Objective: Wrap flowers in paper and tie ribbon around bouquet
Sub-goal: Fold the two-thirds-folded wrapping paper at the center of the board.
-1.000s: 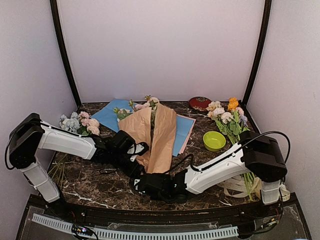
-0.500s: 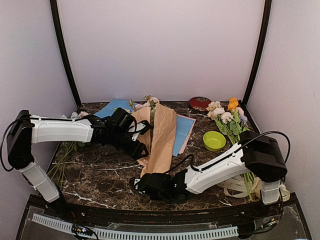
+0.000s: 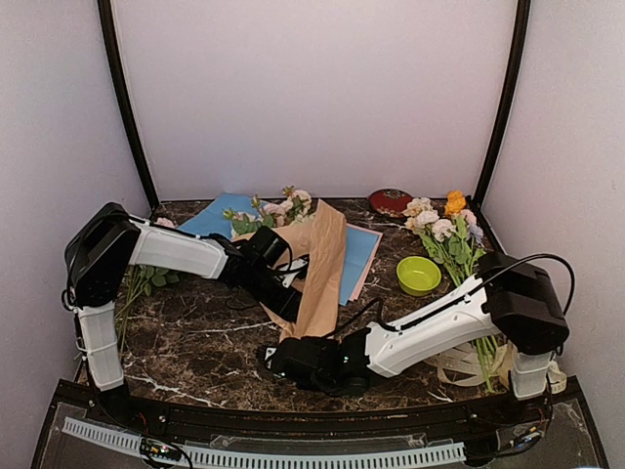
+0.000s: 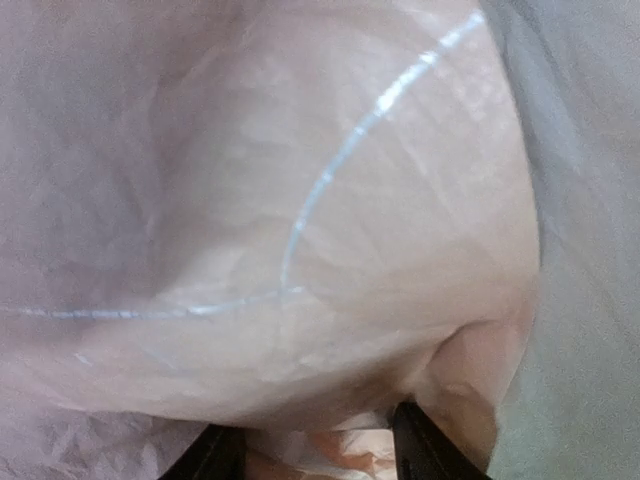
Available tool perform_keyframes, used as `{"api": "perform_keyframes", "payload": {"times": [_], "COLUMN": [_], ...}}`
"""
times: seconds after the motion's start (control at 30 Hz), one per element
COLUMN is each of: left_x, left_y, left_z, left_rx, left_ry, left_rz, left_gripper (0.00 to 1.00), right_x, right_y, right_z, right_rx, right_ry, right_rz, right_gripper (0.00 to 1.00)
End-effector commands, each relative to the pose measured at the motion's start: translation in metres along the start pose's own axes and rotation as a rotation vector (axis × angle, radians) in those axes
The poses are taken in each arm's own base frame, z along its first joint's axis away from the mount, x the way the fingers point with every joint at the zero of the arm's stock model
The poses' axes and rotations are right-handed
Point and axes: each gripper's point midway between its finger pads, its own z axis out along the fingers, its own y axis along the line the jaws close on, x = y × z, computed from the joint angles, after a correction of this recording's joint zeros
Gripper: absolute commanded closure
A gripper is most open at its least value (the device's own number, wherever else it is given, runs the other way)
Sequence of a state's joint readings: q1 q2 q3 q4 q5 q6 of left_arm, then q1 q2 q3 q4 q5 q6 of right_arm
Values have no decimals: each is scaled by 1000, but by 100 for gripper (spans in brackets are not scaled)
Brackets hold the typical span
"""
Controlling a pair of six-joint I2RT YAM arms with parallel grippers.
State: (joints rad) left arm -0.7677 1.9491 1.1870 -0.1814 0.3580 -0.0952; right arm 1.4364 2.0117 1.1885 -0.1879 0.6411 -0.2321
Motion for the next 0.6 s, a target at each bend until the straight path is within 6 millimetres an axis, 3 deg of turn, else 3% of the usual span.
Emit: {"api": "perform_keyframes", "payload": {"times": [0.0, 0.27, 0.37, 0.57], "left_x": [12, 40, 40, 32], "left_y": [3, 7, 5, -6], "left_z": [12, 21, 21, 16], "left_rx": [29, 36, 53, 114], "left_ry": [49, 106, 99, 58], "left_rz": [-49, -73, -84, -79], "left_gripper": [48, 48, 48, 48], "right_x": [-10, -22, -33, -32], "right_y": [-15, -35, -26, 4], "right_z": [-28, -51, -40, -10], "right_rx": [24, 46, 33, -13], "right_ry": [-26, -88, -103, -98], "right_rz": [23, 21, -24, -98], "right_gripper": [100, 100, 100, 100]}}
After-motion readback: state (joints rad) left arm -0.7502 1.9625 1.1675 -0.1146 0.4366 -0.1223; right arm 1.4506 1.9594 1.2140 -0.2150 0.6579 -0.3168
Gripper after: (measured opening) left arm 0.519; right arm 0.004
